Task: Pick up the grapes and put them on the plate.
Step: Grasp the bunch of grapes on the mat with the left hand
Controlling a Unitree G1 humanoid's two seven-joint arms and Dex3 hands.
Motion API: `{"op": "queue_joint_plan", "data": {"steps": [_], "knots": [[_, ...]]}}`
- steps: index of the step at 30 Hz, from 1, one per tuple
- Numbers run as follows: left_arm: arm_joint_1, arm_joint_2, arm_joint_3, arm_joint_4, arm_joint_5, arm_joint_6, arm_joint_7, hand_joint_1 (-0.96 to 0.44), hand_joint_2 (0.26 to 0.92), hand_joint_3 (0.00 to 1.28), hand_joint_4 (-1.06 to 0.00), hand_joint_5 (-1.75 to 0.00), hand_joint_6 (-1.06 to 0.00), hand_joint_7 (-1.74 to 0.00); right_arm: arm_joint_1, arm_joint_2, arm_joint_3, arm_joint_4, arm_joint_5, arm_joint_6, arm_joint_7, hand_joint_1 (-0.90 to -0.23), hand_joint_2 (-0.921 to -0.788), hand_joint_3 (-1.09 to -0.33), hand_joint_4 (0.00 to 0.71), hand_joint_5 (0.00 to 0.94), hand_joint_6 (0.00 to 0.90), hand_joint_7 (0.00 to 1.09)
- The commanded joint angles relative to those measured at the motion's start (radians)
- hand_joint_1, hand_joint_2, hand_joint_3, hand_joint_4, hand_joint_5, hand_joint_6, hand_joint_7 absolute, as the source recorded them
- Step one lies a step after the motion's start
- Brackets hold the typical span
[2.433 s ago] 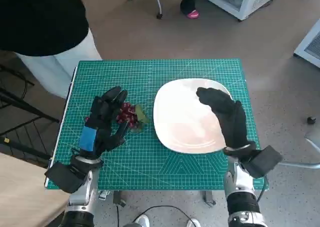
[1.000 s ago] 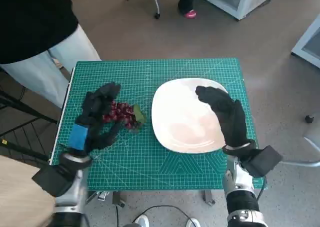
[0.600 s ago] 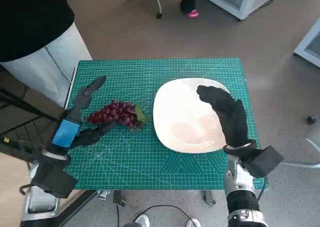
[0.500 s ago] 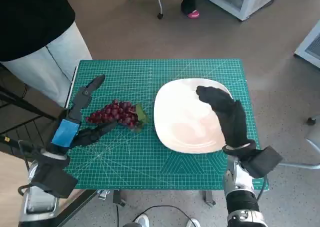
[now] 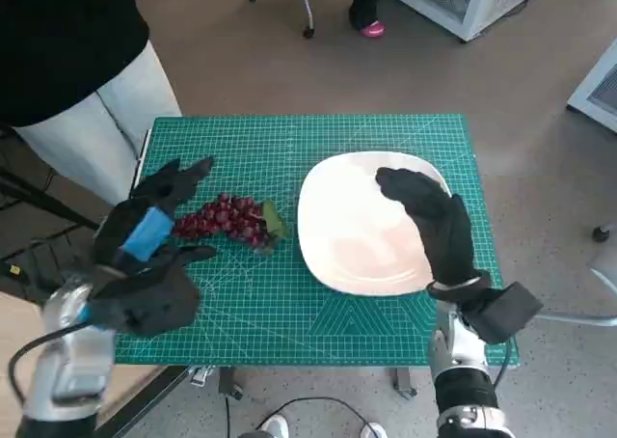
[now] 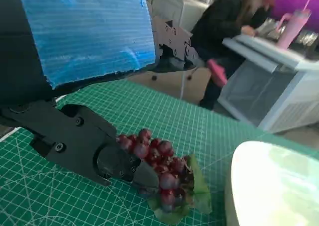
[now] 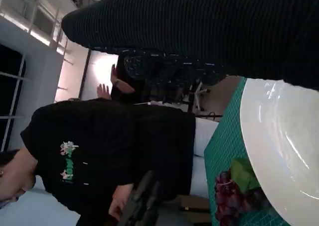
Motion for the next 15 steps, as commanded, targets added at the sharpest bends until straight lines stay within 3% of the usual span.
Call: {"op": "queue_joint_plan", "data": {"steps": [1, 15], "knots": [[-0.033, 0.008, -0.042, 0.043, 0.030, 0.026, 0.010, -0.32, 0.702, 0.00, -0.14, 0.00, -0.36, -0.01, 0.017, 0.000, -0.005, 0.012, 0.004, 0.013, 0.003, -0.418, -0.921, -0.587, 0.456, 0.000, 0.266, 0.54], [-0.127, 0.007, -0.121, 0.211, 0.042, 0.015, 0.039, -0.32, 0.707, 0.00, -0.14, 0.00, -0.36, 0.00, 0.020, 0.000, -0.014, 0.007, 0.007, 0.023, 0.009, -0.415, -0.921, -0.586, 0.456, 0.001, 0.266, 0.54]]}}
